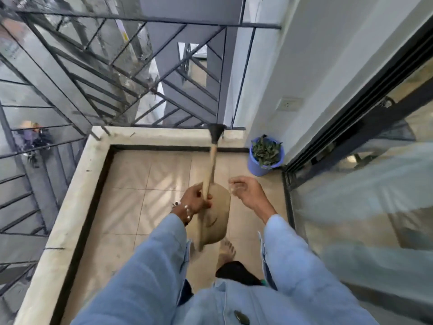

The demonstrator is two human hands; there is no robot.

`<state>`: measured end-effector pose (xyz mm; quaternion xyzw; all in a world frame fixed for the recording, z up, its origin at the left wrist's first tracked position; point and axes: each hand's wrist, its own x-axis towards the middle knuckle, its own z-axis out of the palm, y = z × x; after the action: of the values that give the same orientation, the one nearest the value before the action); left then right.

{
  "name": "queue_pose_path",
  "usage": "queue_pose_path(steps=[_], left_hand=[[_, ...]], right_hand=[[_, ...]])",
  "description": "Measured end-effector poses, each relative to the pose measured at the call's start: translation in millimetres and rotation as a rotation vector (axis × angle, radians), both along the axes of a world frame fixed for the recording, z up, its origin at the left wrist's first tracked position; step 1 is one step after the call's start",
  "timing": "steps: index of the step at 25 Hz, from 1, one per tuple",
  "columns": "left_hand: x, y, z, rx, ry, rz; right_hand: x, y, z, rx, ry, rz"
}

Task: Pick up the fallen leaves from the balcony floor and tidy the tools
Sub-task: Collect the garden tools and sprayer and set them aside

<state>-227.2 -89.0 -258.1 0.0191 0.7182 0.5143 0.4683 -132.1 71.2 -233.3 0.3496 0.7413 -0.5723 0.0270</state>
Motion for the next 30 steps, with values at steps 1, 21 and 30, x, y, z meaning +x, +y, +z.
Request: queue_pose_path(steps=[1, 21, 30], left_hand=[[-15, 21, -1, -0.058, 0.14, -0.046], [-328, 144, -116, -0.771, 0.653, -0.801], [-435, 186, -369, -0.715, 0.603, -0.738]], right_hand=[[-16, 30, 3, 0.119, 0.009, 0.071], [-317, 162, -153, 0.551, -0.431, 0.782], [-431, 205, -394, 0.52, -0.489, 0.859]])
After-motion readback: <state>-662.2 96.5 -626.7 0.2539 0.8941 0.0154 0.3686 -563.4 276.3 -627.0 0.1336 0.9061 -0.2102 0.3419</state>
